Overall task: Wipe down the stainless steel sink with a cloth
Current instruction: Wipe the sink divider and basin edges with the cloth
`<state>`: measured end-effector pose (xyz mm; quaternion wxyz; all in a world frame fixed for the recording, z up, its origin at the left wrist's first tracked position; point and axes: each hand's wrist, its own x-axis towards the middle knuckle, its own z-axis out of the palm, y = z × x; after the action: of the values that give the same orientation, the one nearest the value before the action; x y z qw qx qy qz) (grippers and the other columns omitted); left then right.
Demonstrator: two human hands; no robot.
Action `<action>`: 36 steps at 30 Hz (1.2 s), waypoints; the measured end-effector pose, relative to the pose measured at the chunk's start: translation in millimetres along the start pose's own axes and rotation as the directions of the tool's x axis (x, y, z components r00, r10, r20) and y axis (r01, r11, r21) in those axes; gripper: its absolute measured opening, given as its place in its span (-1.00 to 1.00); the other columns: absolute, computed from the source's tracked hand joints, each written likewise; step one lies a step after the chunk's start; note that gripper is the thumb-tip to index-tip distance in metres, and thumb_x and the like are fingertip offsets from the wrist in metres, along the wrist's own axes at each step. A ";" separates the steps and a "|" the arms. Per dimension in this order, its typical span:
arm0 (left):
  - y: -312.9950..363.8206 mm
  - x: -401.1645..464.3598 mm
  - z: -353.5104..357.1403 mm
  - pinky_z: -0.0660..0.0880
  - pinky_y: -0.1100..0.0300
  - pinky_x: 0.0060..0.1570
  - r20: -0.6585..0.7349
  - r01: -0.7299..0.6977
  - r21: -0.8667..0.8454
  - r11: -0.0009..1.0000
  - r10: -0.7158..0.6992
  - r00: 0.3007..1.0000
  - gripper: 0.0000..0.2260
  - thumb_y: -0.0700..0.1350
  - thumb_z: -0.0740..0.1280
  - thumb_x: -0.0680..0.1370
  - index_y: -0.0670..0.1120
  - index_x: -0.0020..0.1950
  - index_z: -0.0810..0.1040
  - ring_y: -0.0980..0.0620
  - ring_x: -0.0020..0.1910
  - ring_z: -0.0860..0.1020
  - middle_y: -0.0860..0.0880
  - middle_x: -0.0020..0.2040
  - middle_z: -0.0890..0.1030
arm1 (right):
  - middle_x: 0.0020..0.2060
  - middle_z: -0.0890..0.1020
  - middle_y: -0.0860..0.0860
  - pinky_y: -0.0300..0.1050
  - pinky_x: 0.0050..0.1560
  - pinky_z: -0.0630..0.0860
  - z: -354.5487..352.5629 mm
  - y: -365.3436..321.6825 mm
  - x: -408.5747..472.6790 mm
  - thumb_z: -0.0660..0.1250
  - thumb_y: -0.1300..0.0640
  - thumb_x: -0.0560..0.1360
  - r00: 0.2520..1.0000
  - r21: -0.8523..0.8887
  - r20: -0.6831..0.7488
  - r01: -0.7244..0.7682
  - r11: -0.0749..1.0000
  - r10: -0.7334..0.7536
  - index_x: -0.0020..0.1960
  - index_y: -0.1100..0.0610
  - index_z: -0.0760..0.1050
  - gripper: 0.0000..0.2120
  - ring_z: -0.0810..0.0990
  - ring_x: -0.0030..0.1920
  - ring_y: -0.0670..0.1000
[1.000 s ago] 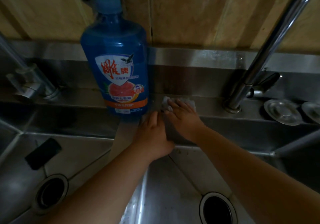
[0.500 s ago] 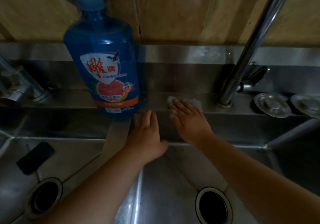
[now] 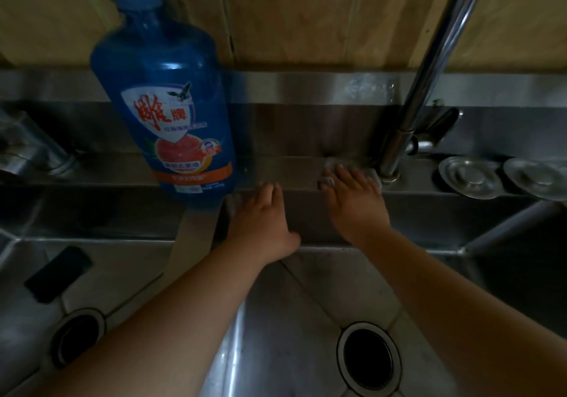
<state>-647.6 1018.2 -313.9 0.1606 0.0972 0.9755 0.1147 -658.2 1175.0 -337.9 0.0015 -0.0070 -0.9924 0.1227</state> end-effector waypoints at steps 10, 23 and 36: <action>-0.1 -7.0 -0.6 -0.04 -0.03 0.43 0.026 0.015 0.011 1.000 -0.016 1.000 -0.12 0.11 0.32 0.43 -0.09 0.49 -0.22 -0.12 0.48 -0.10 -0.05 0.52 -0.20 | 0.42 0.36 0.02 -0.04 0.45 0.02 8.5 -11.5 -34.8 0.02 0.02 0.63 0.997 0.543 -0.009 0.067 0.837 -0.074 0.31 -0.05 0.44 -0.66 0.21 0.45 0.03; -79.8 -120.3 3.0 -0.05 0.19 0.41 -0.066 0.290 -0.077 0.954 -0.295 0.953 -0.28 0.08 0.21 0.51 -0.14 0.50 -0.10 -0.01 0.50 -0.10 -0.08 0.53 -0.13 | -0.28 0.67 0.27 -0.01 0.03 0.53 59.4 -67.2 -104.4 0.19 -0.05 0.56 0.685 0.713 0.694 -0.613 -0.342 0.219 0.16 0.36 0.51 -0.53 0.67 -0.15 0.14; -76.3 -151.2 18.9 -0.14 0.22 0.39 -0.199 0.054 0.054 0.997 -0.042 0.979 -0.37 0.07 0.14 0.55 -0.16 0.50 -0.03 -0.02 0.50 -0.07 -0.11 0.53 -0.13 | -0.16 0.65 0.06 -0.11 0.01 0.49 105.1 -114.2 -121.8 0.17 -0.08 0.56 0.684 0.674 0.728 -0.707 -0.214 0.036 -0.07 0.10 0.57 -0.69 0.61 -0.14 0.01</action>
<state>-512.4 914.7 -306.8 0.0627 0.0664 0.9916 0.0912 -538.5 1036.9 -412.1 -0.2676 -0.2913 -0.4872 0.7786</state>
